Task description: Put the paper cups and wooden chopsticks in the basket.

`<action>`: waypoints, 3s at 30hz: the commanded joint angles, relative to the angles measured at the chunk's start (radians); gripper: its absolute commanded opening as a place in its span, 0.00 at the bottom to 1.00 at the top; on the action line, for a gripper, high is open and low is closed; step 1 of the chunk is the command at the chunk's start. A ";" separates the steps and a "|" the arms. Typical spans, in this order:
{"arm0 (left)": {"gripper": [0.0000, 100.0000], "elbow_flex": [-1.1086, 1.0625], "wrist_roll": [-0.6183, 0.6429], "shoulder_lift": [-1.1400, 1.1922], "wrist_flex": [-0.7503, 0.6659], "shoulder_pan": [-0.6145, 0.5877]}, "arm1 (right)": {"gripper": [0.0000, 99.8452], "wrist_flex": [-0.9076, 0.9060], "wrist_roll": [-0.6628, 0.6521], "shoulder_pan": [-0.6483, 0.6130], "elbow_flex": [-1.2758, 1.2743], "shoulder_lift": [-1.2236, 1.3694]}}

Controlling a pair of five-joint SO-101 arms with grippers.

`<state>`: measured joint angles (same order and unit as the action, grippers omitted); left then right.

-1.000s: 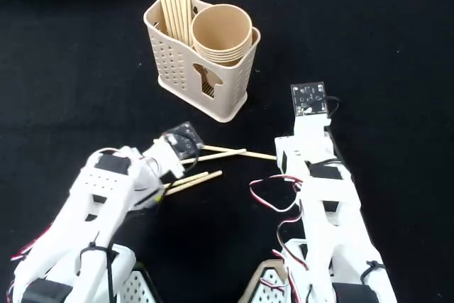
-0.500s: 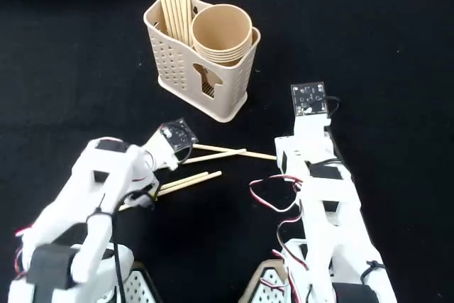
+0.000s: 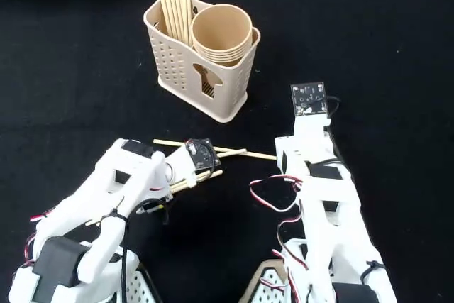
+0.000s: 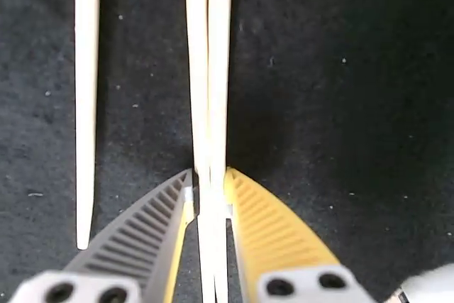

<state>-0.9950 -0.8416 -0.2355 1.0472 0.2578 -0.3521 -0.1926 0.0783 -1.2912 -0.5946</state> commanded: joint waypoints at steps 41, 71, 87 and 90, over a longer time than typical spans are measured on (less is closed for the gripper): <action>0.25 0.013 -0.074 -0.133 0.043 -0.105 | 0.04 0.017 0.000 0.011 -0.001 -0.002; 0.03 0.096 -0.072 -0.006 0.181 -0.097 | 0.04 0.021 0.000 0.009 -0.001 -0.002; 0.03 0.085 0.020 -0.407 0.295 -0.110 | 0.04 0.020 0.000 0.011 -0.001 -0.002; 0.03 0.111 0.015 -0.516 0.376 -0.116 | 0.04 0.020 0.000 0.011 -0.001 -0.002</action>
<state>-0.9413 -0.8385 -0.6513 1.3587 0.1565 -0.3521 -0.1926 0.0783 -1.2912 -0.5946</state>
